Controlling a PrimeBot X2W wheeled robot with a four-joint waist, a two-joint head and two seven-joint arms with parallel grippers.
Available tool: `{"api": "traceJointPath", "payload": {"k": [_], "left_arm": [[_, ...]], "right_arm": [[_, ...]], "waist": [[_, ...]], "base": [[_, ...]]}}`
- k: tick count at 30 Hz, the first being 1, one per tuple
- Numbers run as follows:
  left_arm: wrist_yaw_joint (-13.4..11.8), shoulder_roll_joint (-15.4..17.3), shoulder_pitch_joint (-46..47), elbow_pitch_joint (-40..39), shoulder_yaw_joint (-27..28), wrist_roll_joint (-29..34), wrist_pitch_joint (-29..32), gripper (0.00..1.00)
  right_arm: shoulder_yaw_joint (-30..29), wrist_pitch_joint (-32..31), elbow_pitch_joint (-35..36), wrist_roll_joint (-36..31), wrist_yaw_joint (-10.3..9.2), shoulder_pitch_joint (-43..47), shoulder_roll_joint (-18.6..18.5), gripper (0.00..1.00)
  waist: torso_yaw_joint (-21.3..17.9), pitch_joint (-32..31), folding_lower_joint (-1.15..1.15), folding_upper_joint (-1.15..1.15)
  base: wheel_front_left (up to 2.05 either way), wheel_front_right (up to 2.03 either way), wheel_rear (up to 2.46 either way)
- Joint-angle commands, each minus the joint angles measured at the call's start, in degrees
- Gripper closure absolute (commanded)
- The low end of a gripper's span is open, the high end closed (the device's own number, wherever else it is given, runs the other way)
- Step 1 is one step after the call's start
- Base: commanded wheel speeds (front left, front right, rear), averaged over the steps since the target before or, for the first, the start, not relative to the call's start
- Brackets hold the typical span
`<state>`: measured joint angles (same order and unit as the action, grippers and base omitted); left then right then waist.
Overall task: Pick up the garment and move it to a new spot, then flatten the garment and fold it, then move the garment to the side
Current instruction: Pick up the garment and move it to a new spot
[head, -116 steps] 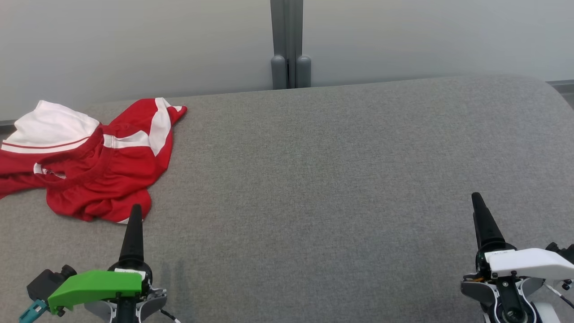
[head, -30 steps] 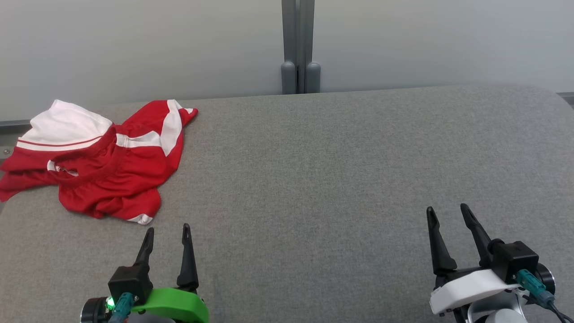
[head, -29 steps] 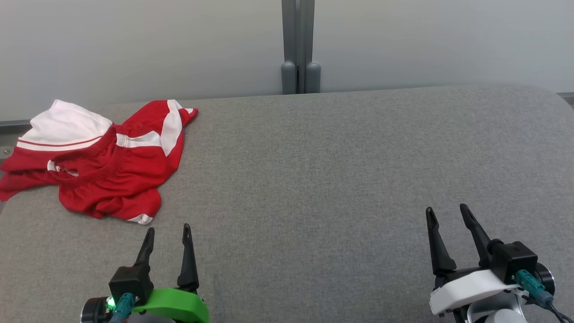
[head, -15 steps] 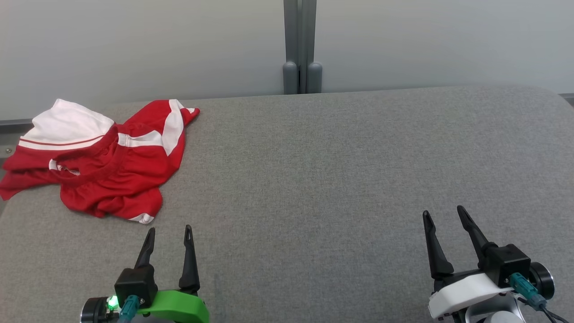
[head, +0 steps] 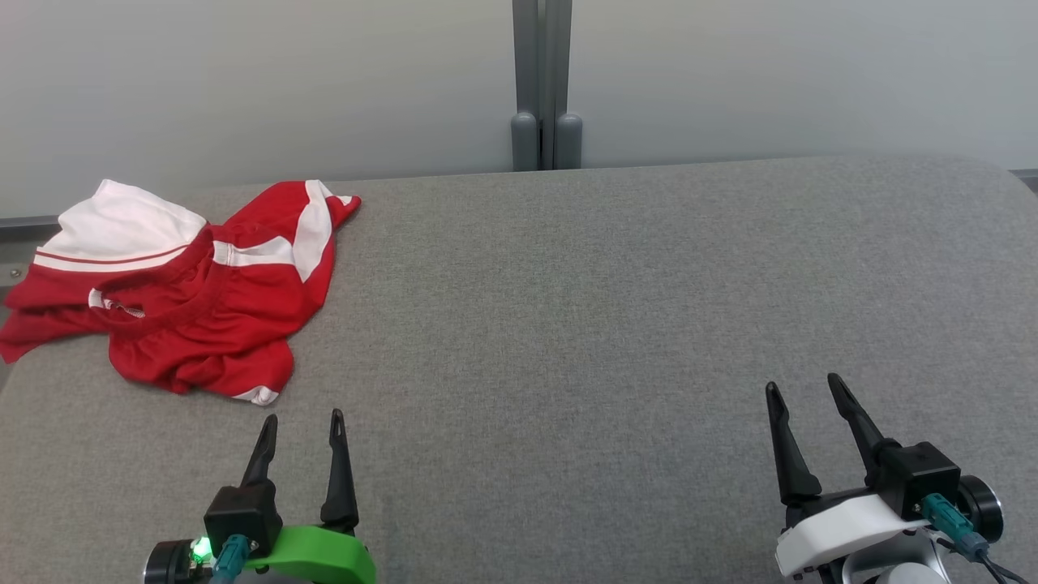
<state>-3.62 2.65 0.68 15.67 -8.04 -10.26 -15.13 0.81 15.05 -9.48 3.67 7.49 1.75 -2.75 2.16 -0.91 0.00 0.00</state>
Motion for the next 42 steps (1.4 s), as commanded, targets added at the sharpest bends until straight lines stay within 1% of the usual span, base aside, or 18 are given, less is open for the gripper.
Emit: {"api": "traceJointPath", "payload": {"k": [1, 6, 10, 15, 23, 29, 35, 42], "left_arm": [[-0.2, 0.4, -0.5, 0.2, 0.2, -0.1, 0.0, 0.00], [-0.3, 0.4, -0.4, 0.2, 0.0, 0.0, 0.0, 0.00], [-0.5, 0.4, 0.2, -0.1, 0.2, 0.5, 0.0, 0.00], [-0.3, 0.4, 0.8, -0.4, 0.5, 1.2, 0.0, 0.00], [-0.4, 0.4, 1.1, -0.8, 1.7, 1.5, 0.0, 0.00], [-0.5, 0.4, 1.3, -0.9, 2.4, 1.2, 0.0, 0.00], [-0.8, 0.4, 0.9, -1.3, 3.0, 0.8, 0.0, 0.00], [-0.9, 0.4, 0.6, -1.7, 3.5, 0.6, 0.0, 0.00]], "right_arm": [[-0.1, 0.2, -0.1, 0.1, 0.01, 0.3, -0.2, 0.00], [-0.3, 0.2, 0.2, 0.1, 0.01, 0.5, -0.2, 0.00], [-0.3, 0.2, 0.6, 0.3, 0.01, 0.6, -0.2, 0.00], [-0.5, 0.2, 1.1, 0.7, 0.01, 0.7, -0.2, 0.00], [0.0, 0.2, 1.6, 0.9, 0.01, -0.4, -0.2, 0.00], [0.5, 0.2, 2.0, 0.7, 0.01, -0.8, -0.2, 0.00], [0.9, 0.2, 1.9, 0.3, 0.01, -1.0, -0.2, 0.00], [1.1, 0.2, 2.0, 0.3, 0.01, -1.2, -0.2, 0.00]], "waist": [[0.0, 0.0, 0.00, 0.00], [0.3, 0.1, 0.00, 0.00], [1.7, 0.3, 0.00, 0.00], [5.7, 0.7, 0.00, 0.00], [15.0, 1.3, 0.00, 0.00], [20.8, 1.7, 0.00, 0.00], [24.3, 2.0, 0.00, 0.00], [25.6, 2.3, 0.00, 0.00]], "base": [[0.00, 0.00, 0.00], [0.00, 0.00, 0.00], [0.00, 0.00, 0.00], [0.00, 0.00, 0.00], [0.00, 0.00, 0.00], [0.00, 0.00, 0.00], [0.00, 0.00, 0.00], [0.00, 0.00, 0.00]]}}
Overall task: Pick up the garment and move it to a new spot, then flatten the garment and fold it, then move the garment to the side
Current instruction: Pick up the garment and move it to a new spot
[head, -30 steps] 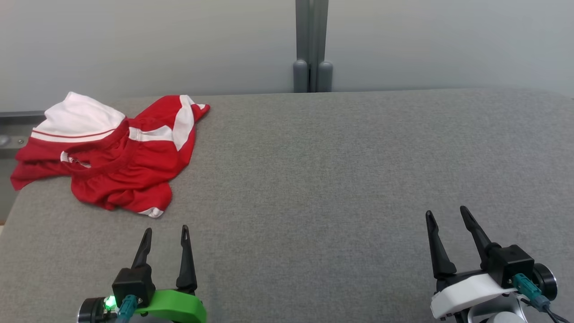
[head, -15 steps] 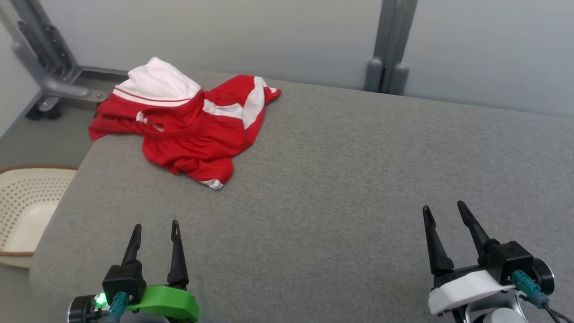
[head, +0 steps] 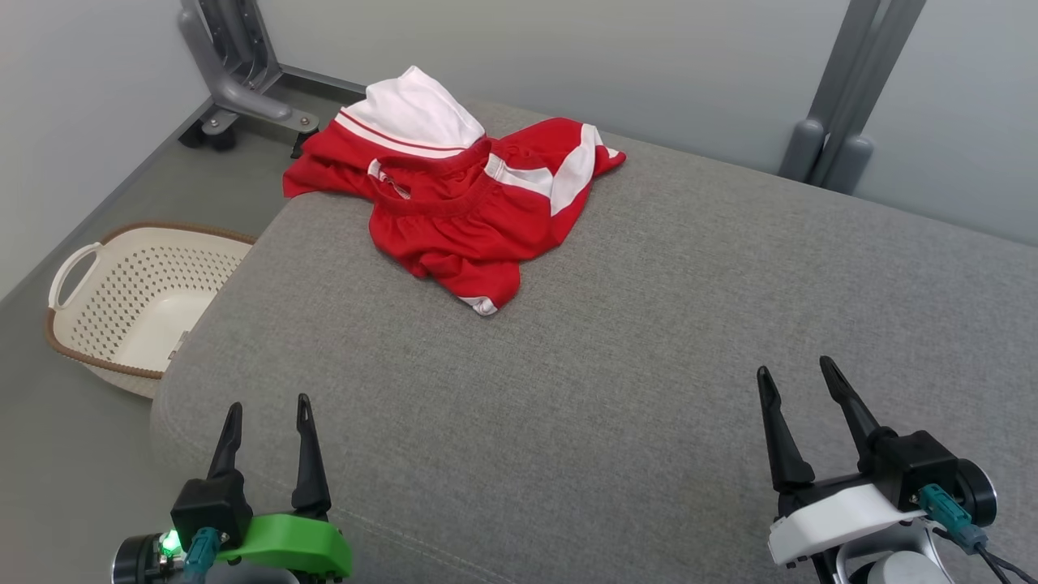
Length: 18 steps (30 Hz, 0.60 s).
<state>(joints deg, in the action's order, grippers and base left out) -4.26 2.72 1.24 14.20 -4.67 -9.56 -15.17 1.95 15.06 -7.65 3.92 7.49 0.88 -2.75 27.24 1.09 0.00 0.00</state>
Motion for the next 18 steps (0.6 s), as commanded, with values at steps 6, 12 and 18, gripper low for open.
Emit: {"api": "traceJointPath", "payload": {"k": [6, 12, 18], "left_arm": [[0.8, 0.3, 1.3, -0.4, 0.5, 0.5, 0.0, 0.00], [2.8, 2.3, 6.8, -1.5, 2.6, 1.7, 0.0, 0.00], [6.0, 8.5, 19.9, -1.7, 4.3, 3.0, 0.0, 0.00]], "right_arm": [[-0.6, 0.2, 0.6, -0.5, 0.01, -0.5, -0.2, 0.00], [-1.4, 0.2, 1.8, -2.4, 0.01, -2.7, -0.2, 0.00], [-1.5, 0.2, 3.0, -4.8, 0.01, -6.9, -0.3, 0.00]], "waist": [[0.0, 1.7, 0.00, 0.00], [-2.4, 6.0, 0.00, 0.00], [-6.2, 12.8, 0.00, 0.00]], "base": [[0.00, 0.00, 0.00], [0.00, 0.00, 0.00], [0.00, 0.00, 0.00]]}}
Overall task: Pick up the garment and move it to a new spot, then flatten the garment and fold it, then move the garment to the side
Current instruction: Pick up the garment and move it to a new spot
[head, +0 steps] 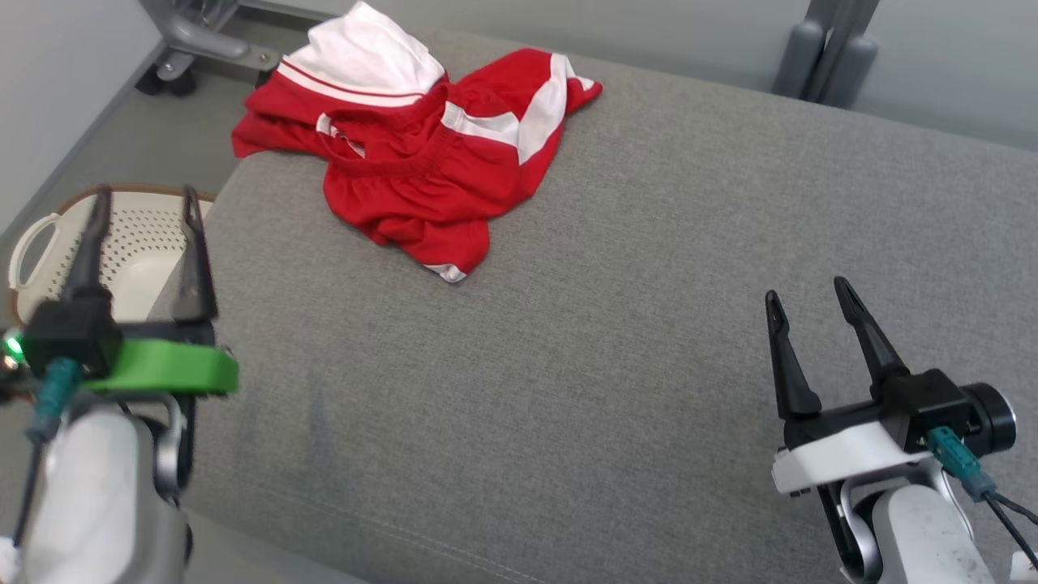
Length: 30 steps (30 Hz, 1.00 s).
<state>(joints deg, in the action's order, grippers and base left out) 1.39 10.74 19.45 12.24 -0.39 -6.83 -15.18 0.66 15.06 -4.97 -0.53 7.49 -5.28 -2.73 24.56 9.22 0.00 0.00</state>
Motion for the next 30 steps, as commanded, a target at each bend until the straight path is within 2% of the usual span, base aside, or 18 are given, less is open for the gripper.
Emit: {"api": "traceJointPath", "payload": {"k": [1, 4, 8, 14, 19, 21, 30], "left_arm": [[0.7, 1.6, 3.9, 0.6, 0.1, 0.6, 0.3, 0.00], [2.6, 5.1, 12.3, 2.8, -0.8, 1.6, 2.6, 0.00], [4.5, 7.8, 21.2, 6.8, -2.5, 0.8, 6.8, 0.00], [5.9, 9.4, 29.2, 15.5, -6.6, -2.5, 13.7, 0.00], [6.1, 10.6, 31.5, 21.2, -11.9, -8.2, 18.5, 0.00], [6.0, 11.8, 32.3, 23.3, -12.4, -9.5, 19.8, 0.00], [6.1, 11.7, 32.5, 30.3, -15.3, -16.8, 24.4, 0.00]], "right_arm": [[-0.1, 0.2, 0.5, -0.7, 0.01, -1.4, -0.3, 0.00], [-0.1, 0.2, 1.1, -1.8, 0.01, -3.7, -0.3, 0.00], [0.3, 0.2, 1.4, -2.2, 0.01, -6.1, -0.3, 0.00], [1.3, 0.2, 1.6, -2.1, 0.01, -8.5, -0.3, 0.00], [1.4, 0.2, 2.1, -2.0, 0.01, -9.7, -0.2, 0.00], [1.3, 0.2, 2.3, -1.8, 0.01, -9.9, -0.2, 0.00], [1.5, 0.2, 2.8, -1.7, 0.01, -10.2, -0.2, 0.00]], "waist": [[-4.1, 5.7, 0.00, 0.00], [-6.4, 9.1, 0.00, 0.00], [-9.4, 13.3, 0.00, 0.00], [-13.7, 17.6, 0.00, 0.00], [-16.6, 19.7, 0.00, 0.00], [-17.4, 20.3, 0.00, 0.00], [-19.2, 22.1, 0.00, 0.00]], "base": [[0.00, 0.00, 0.00], [0.00, 0.00, 0.00], [0.00, 0.00, 0.00], [0.00, 0.00, 0.00], [0.00, 0.00, 0.00], [0.00, 0.00, 0.00], [0.00, 0.00, 0.00]]}}
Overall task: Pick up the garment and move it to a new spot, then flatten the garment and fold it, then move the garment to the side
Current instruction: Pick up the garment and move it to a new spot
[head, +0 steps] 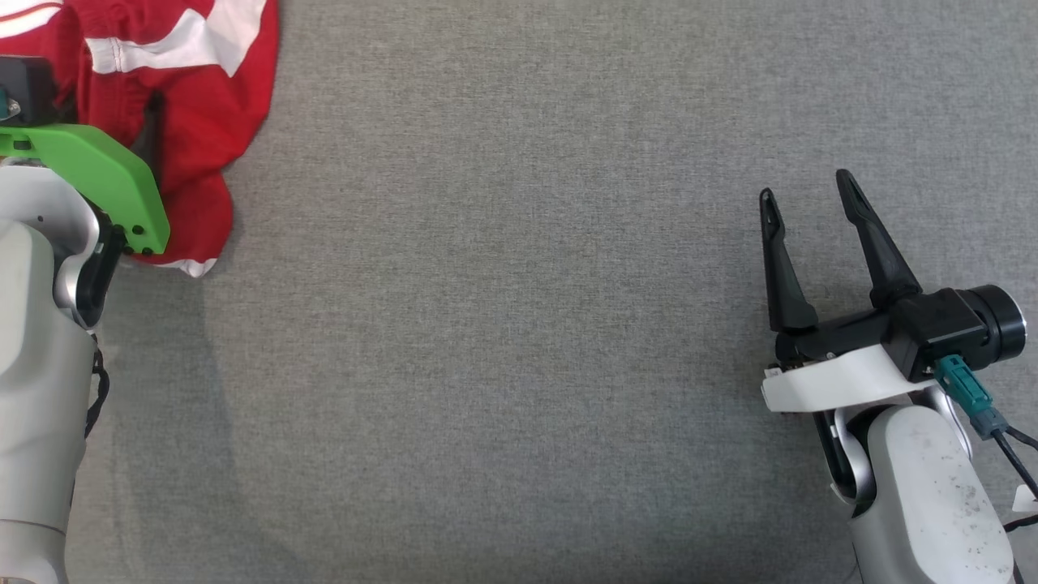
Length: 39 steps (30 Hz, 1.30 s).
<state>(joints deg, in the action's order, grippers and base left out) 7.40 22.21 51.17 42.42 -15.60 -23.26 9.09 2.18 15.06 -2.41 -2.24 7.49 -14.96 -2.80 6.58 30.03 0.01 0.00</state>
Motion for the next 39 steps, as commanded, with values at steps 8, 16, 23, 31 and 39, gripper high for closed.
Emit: {"api": "traceJointPath", "payload": {"k": [8, 16, 23, 31, 39], "left_arm": [[0.1, 0.4, 1.0, 2.3, -1.7, -4.7, -2.7, 0.92], [0.1, 1.6, 2.0, 1.3, -3.5, -5.6, -8.6, 1.00], [0.1, 2.6, 4.3, -1.7, -6.2, -3.5, -11.5, 1.00], [0.1, -0.5, 6.8, -10.2, -12.5, -3.5, -11.6, 1.00], [-0.1, -7.9, 3.8, -18.4, -17.4, -8.1, -12.9, 1.00]], "right_arm": [[0.5, 0.2, -0.6, 0.7, 0.01, -0.4, -0.2, 0.00], [0.0, 0.2, -1.4, 2.0, 0.01, 0.6, -0.2, 0.00], [-0.8, 0.2, -2.2, 3.7, 0.01, 2.4, -0.2, 0.00], [-2.3, 0.2, -3.2, 5.7, 0.01, 5.2, -0.2, 0.00], [-6.2, 0.2, -2.9, 6.7, 0.01, 8.6, -0.1, 0.00]], "waist": [[-1.6, 0.3, -0.01, 0.00], [-1.6, -4.2, -0.01, 0.00], [-2.1, -10.1, -0.01, 0.00], [-5.3, -17.2, -0.01, 0.00], [-10.8, -20.8, -0.01, 0.00]], "base": [[0.00, 0.00, 0.00], [0.00, 0.00, 0.00], [0.00, 0.00, 0.00], [0.00, 0.00, 0.00], [0.00, 0.00, 0.00]]}}
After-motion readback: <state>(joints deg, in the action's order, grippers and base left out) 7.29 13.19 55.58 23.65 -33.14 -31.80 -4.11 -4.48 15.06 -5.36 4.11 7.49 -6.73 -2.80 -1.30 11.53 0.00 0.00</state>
